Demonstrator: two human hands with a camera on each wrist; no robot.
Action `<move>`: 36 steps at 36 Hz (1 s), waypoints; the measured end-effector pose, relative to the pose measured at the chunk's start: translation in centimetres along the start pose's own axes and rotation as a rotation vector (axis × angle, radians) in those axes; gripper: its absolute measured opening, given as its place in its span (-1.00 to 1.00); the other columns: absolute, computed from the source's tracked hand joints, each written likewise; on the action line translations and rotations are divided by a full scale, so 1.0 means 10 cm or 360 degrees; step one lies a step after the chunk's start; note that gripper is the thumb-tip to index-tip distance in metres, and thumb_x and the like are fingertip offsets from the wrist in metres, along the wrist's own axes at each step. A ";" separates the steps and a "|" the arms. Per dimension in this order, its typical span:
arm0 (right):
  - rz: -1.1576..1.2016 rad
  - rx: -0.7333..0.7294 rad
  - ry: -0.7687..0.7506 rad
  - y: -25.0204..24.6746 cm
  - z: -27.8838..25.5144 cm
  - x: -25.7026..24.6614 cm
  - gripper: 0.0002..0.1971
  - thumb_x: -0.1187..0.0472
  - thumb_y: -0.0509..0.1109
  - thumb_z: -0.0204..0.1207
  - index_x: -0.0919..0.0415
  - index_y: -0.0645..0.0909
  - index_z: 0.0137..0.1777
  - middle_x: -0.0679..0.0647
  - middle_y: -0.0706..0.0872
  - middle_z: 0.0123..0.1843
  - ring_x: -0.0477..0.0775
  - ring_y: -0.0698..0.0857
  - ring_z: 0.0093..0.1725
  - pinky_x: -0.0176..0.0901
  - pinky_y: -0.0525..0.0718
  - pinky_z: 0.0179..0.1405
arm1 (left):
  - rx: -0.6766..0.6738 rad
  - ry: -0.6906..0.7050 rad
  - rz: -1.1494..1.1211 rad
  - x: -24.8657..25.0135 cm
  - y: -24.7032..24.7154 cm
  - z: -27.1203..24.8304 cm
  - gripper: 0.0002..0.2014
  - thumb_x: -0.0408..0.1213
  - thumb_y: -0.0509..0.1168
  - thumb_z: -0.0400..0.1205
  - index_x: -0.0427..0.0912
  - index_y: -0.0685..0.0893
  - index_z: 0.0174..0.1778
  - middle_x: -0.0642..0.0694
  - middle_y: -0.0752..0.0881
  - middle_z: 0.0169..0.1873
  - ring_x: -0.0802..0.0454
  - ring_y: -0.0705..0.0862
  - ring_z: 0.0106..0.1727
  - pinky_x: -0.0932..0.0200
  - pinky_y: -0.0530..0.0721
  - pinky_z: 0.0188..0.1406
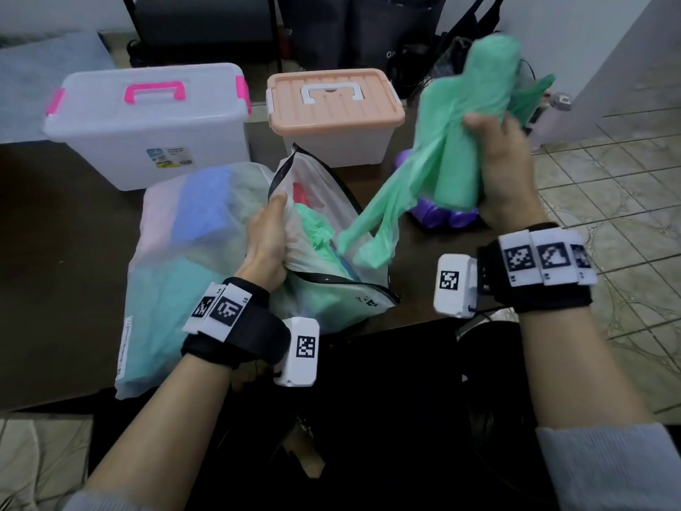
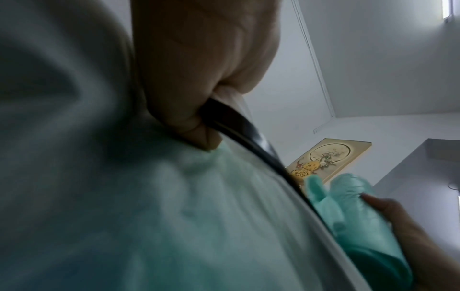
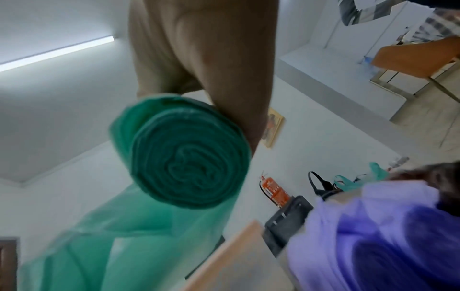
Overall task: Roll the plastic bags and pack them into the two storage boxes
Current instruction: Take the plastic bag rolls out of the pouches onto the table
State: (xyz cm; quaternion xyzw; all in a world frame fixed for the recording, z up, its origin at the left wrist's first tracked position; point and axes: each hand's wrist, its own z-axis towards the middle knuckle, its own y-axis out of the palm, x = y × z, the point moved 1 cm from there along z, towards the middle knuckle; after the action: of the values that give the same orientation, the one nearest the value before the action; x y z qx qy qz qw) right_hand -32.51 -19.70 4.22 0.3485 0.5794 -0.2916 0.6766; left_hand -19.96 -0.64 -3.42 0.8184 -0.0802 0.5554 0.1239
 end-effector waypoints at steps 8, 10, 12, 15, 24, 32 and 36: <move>-0.0334 0.0122 -0.0322 -0.28 0.07 -0.41 -0.64 0.04 0.42 0.36 0.10 0.43 0.09 0.02 0.68 0.05 -0.07 0.73 -0.01 -0.13 0.73 0.01 | 0.0036 -0.0015 0.0126 -0.03 0.00 0.04 -0.81 -0.12 0.25 0.60 -0.19 0.59 -0.15 -0.21 0.65 -0.16 -0.11 0.65 -0.11 -0.16 0.66 0.10; -0.0571 0.0213 -0.0376 -0.40 0.09 -0.36 -0.55 0.04 0.45 0.38 0.14 0.40 0.19 -0.01 0.68 0.09 -0.14 0.73 0.00 -0.23 0.73 0.00 | 0.0041 -0.0010 0.0124 -0.05 0.00 0.05 -0.81 -0.13 0.24 0.60 -0.18 0.58 -0.19 -0.20 0.65 -0.20 -0.11 0.66 -0.12 -0.09 0.65 0.02; -0.0787 0.0342 -0.0381 -0.52 0.11 -0.26 -0.48 0.09 0.46 0.39 0.24 0.41 0.29 -0.13 0.63 0.04 -0.27 0.68 -0.08 -0.39 0.67 -0.04 | 0.0052 0.0005 0.0116 -0.05 0.00 0.05 -0.82 -0.16 0.23 0.61 -0.16 0.57 -0.23 -0.18 0.64 -0.24 -0.10 0.65 -0.14 -0.04 0.63 -0.03; -0.1090 0.0554 -0.0338 -0.72 0.09 -0.03 -0.43 0.08 0.45 0.37 0.26 0.40 0.34 -0.03 0.63 0.10 -0.11 0.62 0.00 -0.31 0.53 -0.06 | 0.0075 0.0038 0.0129 -0.07 -0.01 0.07 -0.82 -0.14 0.24 0.60 -0.14 0.57 -0.26 -0.18 0.64 -0.22 -0.09 0.64 -0.13 -0.08 0.64 0.02; -0.1721 0.0637 0.0309 -1.09 -0.11 0.71 -0.38 0.08 0.45 0.39 0.27 0.30 0.37 0.35 0.54 0.28 0.41 0.57 0.23 0.21 0.51 0.12 | 0.0050 0.0092 0.0033 -0.10 0.01 0.08 -0.80 -0.23 0.22 0.65 -0.15 0.58 -0.29 -0.06 0.63 -0.37 0.07 0.63 -0.37 0.18 0.61 -0.28; -0.2186 0.0495 0.0585 -1.15 -0.16 1.07 -0.44 0.03 0.42 0.47 0.32 0.39 0.37 0.36 0.48 0.37 0.33 0.38 0.43 0.21 0.38 0.30 | 0.0025 0.0081 0.0027 -0.14 -0.02 0.12 -0.82 -0.20 0.24 0.64 -0.17 0.58 -0.24 -0.10 0.65 -0.33 0.02 0.64 -0.33 0.13 0.62 -0.21; -0.2293 0.0463 0.0580 -1.11 -0.08 1.05 -0.41 -0.01 0.41 0.50 0.31 0.40 0.41 0.36 0.41 0.43 0.31 0.30 0.46 0.19 0.32 0.35 | 0.0015 0.0062 0.0010 -0.15 -0.04 0.13 -0.83 -0.20 0.24 0.64 -0.18 0.59 -0.23 -0.13 0.66 -0.28 -0.01 0.67 -0.28 0.11 0.65 -0.17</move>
State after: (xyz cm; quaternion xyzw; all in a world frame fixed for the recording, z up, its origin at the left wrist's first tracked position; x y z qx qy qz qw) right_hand -40.15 -25.48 -7.70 0.0121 0.7223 -0.6729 0.1594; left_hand -19.30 -0.67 -5.28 0.8077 -0.0778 0.5720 0.1196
